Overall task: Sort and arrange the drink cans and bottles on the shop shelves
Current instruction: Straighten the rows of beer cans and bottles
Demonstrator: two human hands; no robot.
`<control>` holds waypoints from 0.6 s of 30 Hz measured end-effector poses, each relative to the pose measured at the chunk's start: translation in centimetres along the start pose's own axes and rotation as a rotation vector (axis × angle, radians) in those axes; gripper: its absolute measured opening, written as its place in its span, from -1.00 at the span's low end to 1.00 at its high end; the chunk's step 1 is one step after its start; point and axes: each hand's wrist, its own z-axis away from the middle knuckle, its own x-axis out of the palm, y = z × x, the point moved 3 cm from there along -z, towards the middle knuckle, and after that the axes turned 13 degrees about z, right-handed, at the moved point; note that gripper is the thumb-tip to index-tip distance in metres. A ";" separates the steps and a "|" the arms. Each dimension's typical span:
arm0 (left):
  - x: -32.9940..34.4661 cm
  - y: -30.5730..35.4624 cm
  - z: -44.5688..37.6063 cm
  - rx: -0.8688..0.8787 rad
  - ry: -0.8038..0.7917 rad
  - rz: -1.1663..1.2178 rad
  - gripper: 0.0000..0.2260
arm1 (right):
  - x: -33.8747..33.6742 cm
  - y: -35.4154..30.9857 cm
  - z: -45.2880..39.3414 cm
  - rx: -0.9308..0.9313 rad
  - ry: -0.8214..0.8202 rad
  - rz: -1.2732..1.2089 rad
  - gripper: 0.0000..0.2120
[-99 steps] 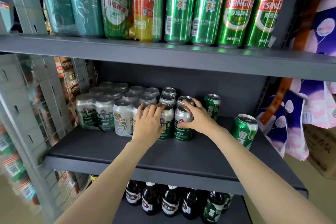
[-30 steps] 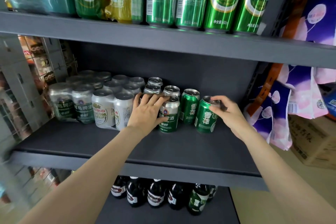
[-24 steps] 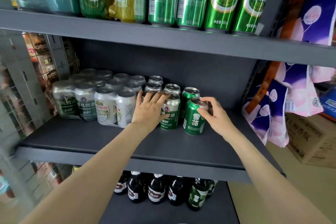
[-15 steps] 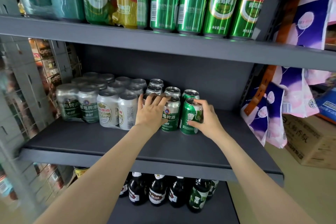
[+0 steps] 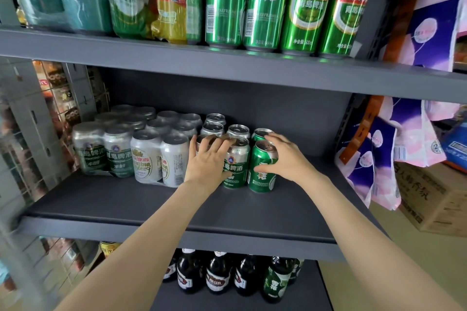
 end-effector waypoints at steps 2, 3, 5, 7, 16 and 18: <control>0.1 0.1 0.0 0.000 0.007 0.008 -0.31 | -0.1 -0.3 -0.1 0.002 -0.001 0.036 -0.13; 0.0 0.1 0.0 0.000 0.007 0.013 -0.31 | -0.2 -0.4 -0.1 0.001 0.002 0.047 -0.14; 0.0 0.1 0.0 -0.002 0.007 0.021 -0.31 | -0.3 -0.6 -0.1 0.007 0.013 0.053 -0.15; 0.0 0.1 0.1 -0.004 0.008 0.018 -0.31 | -0.2 -0.7 0.1 0.018 0.042 0.028 -0.17; 0.1 0.0 0.2 -0.001 0.030 0.010 -0.31 | 1.7 0.2 2.3 0.020 0.168 -0.197 -0.21; 0.1 0.0 0.2 -0.007 0.023 0.020 -0.28 | 1.9 0.9 2.6 0.032 0.145 -0.227 -0.22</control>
